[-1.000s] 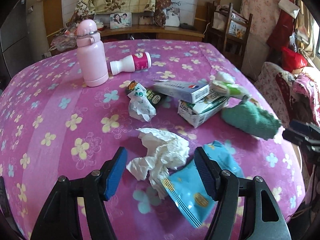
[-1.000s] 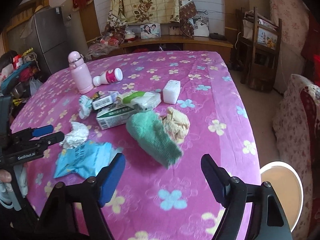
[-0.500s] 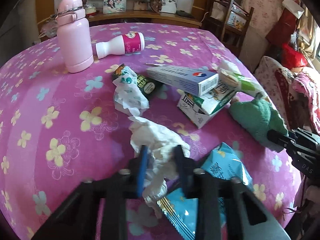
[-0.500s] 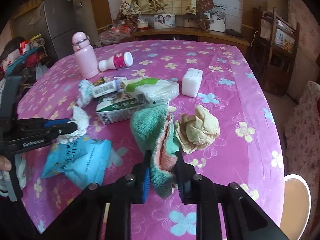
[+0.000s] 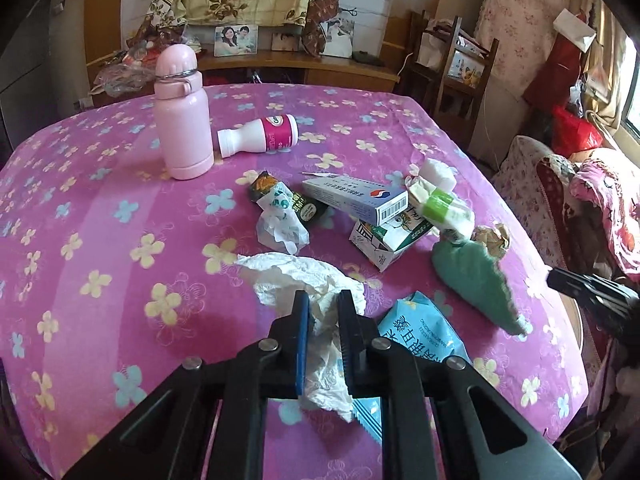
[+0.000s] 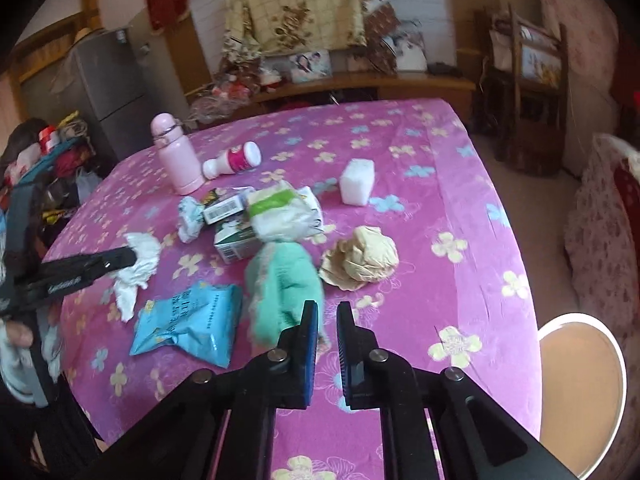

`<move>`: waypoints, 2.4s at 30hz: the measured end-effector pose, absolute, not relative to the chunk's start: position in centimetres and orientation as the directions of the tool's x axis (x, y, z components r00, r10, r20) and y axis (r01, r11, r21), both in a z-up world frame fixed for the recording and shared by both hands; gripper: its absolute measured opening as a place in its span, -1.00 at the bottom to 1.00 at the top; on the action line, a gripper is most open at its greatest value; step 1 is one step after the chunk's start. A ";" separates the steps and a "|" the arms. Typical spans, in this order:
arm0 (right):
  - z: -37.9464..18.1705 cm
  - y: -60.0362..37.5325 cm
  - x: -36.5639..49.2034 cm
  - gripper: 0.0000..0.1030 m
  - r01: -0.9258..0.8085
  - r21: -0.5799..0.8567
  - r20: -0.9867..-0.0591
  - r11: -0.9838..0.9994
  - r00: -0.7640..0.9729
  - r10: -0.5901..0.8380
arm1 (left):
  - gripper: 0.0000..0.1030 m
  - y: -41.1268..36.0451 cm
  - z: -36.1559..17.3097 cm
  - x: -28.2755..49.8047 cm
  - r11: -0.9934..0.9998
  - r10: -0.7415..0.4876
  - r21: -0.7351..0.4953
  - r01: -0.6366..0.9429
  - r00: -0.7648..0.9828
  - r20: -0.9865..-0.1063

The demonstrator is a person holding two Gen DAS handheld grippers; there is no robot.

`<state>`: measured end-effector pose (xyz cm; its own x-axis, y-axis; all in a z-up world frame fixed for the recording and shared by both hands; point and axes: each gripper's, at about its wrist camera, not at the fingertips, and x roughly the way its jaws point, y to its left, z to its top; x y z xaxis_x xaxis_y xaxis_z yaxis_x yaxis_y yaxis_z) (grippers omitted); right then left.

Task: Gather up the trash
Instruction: 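Grasp the crumpled white tissue with left tool while right tool grasps beige tissue, then carry both tissues over the white bin and open both tools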

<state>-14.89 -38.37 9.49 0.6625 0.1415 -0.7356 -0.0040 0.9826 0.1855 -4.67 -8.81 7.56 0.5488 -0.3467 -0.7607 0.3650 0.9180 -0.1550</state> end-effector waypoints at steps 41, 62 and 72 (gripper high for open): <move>8.7 -43.3 -11.7 -0.61 0.055 0.204 -0.731 0.977 0.672 0.115 | -0.71 -14.2 13.5 -9.1 0.825 -0.513 -0.214 0.523 0.533 -0.673; 9.6 -59.0 -28.2 -0.61 0.358 0.209 -0.729 0.910 0.678 -0.099 | -0.71 -37.1 11.9 -17.4 0.586 -0.656 -0.246 0.772 0.273 -0.704; 7.2 -64.3 -31.1 -0.58 0.456 0.197 -0.767 0.868 0.623 -0.153 | -0.69 -43.9 8.6 -18.6 0.547 -0.663 -0.287 0.787 0.198 -0.722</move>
